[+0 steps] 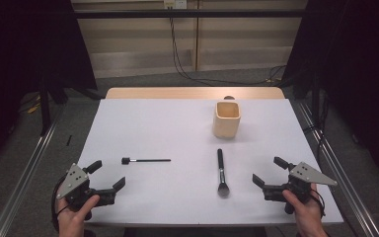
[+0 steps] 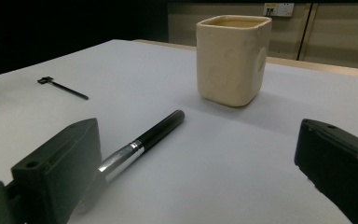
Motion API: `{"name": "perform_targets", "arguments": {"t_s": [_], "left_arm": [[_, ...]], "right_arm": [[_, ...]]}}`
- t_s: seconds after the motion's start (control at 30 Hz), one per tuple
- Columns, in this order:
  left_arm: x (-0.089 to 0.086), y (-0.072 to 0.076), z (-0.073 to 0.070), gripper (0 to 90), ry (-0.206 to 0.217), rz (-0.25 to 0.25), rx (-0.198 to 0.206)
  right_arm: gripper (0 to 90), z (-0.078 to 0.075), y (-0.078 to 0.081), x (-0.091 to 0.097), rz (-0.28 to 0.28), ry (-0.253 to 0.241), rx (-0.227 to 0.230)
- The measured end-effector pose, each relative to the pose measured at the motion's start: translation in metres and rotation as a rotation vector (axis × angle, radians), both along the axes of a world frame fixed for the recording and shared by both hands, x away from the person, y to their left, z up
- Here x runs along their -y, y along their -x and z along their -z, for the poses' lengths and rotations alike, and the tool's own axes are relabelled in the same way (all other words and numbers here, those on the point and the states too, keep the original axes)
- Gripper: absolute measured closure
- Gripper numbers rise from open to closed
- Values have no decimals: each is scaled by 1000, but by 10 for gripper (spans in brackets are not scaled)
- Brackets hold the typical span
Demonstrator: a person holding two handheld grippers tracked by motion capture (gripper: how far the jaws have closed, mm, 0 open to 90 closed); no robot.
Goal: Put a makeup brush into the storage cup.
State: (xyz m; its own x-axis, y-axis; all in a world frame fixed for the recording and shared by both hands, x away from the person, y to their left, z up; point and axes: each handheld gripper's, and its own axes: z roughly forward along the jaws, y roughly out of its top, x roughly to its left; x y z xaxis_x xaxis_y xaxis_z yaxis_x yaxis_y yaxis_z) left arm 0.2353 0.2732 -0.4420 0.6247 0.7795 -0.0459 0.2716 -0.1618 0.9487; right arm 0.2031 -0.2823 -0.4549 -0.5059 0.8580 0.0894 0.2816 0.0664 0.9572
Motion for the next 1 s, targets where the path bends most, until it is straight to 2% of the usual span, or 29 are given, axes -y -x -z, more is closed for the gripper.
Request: {"name": "perform_targets", "arguments": {"t_s": [0.07,0.23,0.37,0.43,0.6,0.77,0.87,1.0], "left_arm": [[0,-1,-1,13,-10,-3,5],[3,0,-1,17,2,16,-4],[5,2,-4,24,-19,18,16],[6,4,-6,24,-5,10,15],[9,4,-10,24,-2,6,32],[10,0,-15,24,3,-1,41],[13,-6,-18,24,-6,16,55],[17,-12,-19,24,-3,41,38]], "right_arm": [[0,0,0,1,5,-25,-4],[0,1,-1,2,11,-37,-6],[0,1,-1,1,10,-35,-7],[0,1,-1,0,7,-29,-5],[0,0,0,-2,12,-27,-3],[0,0,0,-3,12,-25,-1],[0,0,-1,-3,10,-21,1],[0,0,-1,-3,13,-32,-2]]}}
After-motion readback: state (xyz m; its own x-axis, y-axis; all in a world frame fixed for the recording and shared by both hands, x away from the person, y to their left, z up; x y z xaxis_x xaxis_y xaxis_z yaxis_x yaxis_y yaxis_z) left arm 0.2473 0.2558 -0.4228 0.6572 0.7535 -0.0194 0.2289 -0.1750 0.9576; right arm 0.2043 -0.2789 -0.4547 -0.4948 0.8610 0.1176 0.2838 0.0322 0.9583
